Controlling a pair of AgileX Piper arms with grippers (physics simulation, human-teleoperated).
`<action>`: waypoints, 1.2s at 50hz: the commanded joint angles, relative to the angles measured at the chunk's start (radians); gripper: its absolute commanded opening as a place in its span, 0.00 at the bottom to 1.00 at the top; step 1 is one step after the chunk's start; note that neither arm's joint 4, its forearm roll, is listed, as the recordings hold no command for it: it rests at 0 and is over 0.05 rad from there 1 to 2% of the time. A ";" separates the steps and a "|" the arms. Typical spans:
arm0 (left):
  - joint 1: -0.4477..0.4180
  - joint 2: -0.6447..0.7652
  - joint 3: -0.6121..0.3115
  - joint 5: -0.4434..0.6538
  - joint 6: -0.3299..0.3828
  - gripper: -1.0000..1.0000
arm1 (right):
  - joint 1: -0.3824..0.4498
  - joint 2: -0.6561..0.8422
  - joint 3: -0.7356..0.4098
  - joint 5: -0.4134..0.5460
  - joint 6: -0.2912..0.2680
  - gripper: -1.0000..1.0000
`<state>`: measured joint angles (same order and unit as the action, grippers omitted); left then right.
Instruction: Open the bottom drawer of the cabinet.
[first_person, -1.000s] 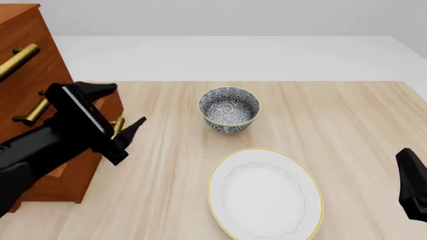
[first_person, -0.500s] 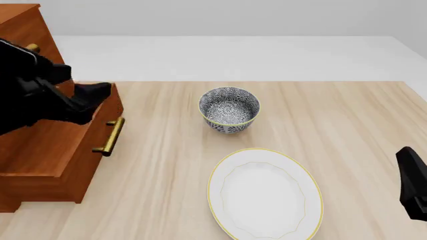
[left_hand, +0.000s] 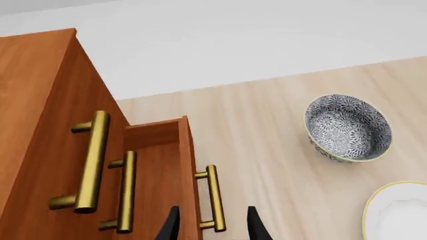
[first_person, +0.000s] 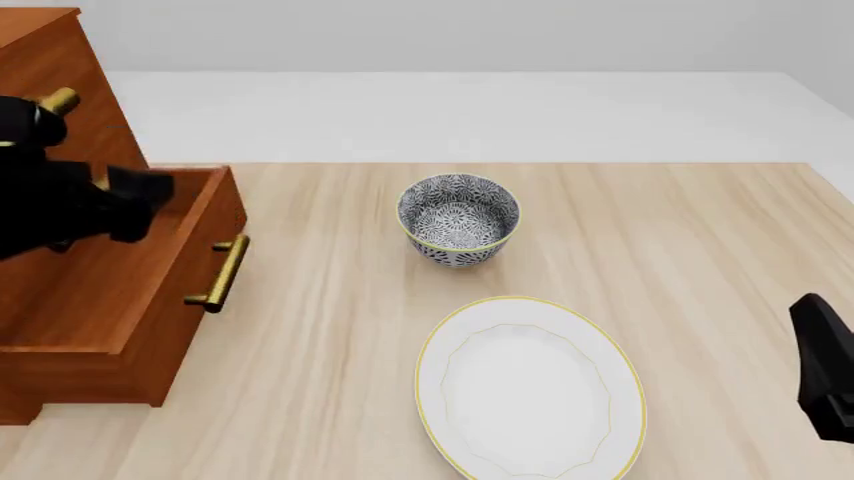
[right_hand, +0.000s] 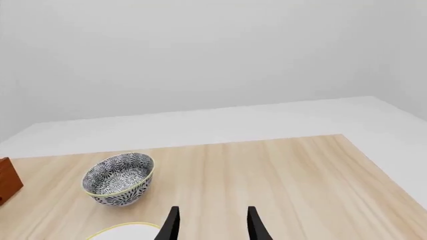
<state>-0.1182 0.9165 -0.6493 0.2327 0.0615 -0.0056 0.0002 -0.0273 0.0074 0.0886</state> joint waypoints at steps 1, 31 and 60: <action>0.060 0.078 0.037 -0.063 -0.023 1.00 | 0.000 0.000 0.006 -0.006 0.000 1.00; 0.128 0.309 0.130 -0.289 -0.055 1.00 | 0.001 0.000 -0.003 0.008 -0.005 1.00; 0.139 0.531 0.164 -0.478 -0.057 1.00 | -0.001 0.000 0.000 0.004 -0.005 1.00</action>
<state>0.0178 1.3711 -0.4951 -0.1812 0.0036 -0.0061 0.0002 -0.0278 0.0120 0.0838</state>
